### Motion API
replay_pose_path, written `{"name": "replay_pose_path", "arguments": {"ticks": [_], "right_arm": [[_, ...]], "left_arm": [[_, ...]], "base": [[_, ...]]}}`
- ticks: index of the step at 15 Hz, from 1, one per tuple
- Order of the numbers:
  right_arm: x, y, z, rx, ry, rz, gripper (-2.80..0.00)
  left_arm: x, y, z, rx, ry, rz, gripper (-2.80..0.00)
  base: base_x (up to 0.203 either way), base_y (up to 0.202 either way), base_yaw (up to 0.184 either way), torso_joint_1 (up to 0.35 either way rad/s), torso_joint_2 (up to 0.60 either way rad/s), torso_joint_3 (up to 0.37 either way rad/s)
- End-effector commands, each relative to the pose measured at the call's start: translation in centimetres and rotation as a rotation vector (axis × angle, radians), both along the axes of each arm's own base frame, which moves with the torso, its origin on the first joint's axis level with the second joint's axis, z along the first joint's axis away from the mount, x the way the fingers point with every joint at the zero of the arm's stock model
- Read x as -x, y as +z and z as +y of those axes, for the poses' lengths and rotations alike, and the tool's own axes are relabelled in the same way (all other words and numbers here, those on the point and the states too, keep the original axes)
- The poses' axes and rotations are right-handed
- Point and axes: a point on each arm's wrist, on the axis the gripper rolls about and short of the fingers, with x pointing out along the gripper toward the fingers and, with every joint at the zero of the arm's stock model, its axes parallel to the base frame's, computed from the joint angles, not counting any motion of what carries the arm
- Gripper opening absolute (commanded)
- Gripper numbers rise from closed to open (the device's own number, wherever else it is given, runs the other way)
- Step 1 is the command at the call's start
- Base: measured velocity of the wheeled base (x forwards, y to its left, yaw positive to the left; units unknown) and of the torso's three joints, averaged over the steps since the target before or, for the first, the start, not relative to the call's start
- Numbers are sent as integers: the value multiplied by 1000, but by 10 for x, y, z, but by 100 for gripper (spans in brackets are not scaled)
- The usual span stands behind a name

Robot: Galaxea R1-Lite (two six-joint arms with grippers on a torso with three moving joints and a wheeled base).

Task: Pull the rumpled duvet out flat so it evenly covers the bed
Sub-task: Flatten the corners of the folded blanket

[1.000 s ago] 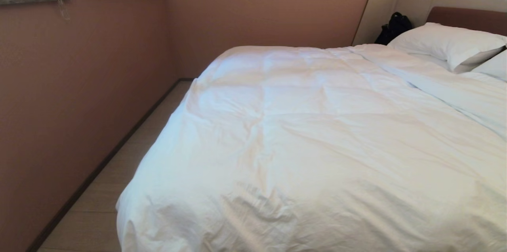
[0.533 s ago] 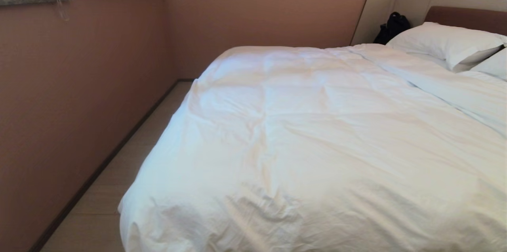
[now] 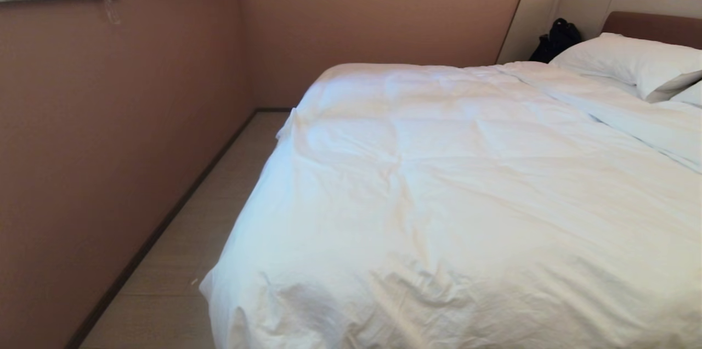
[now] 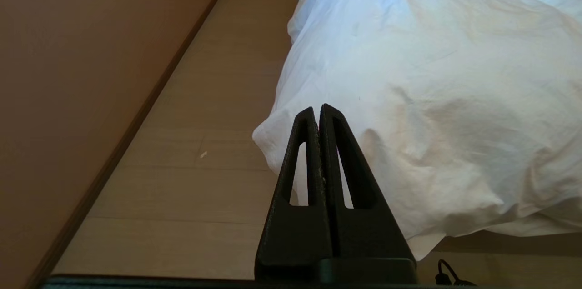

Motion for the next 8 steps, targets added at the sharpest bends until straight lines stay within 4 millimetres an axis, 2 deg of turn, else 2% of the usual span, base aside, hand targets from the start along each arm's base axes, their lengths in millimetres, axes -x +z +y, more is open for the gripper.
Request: {"name": "replay_pose_path", "arguments": {"ticks": [1, 8], "right_arm": [[0, 0, 0, 1, 1, -1, -280], [0, 0, 0, 1, 1, -1, -280]], "left_arm": [[0, 0, 0, -1, 1, 0, -280], [0, 0, 0, 0, 1, 0, -280]], "base": [[0, 0, 0, 0, 0, 0], [0, 0, 0, 0, 0, 0]]}}
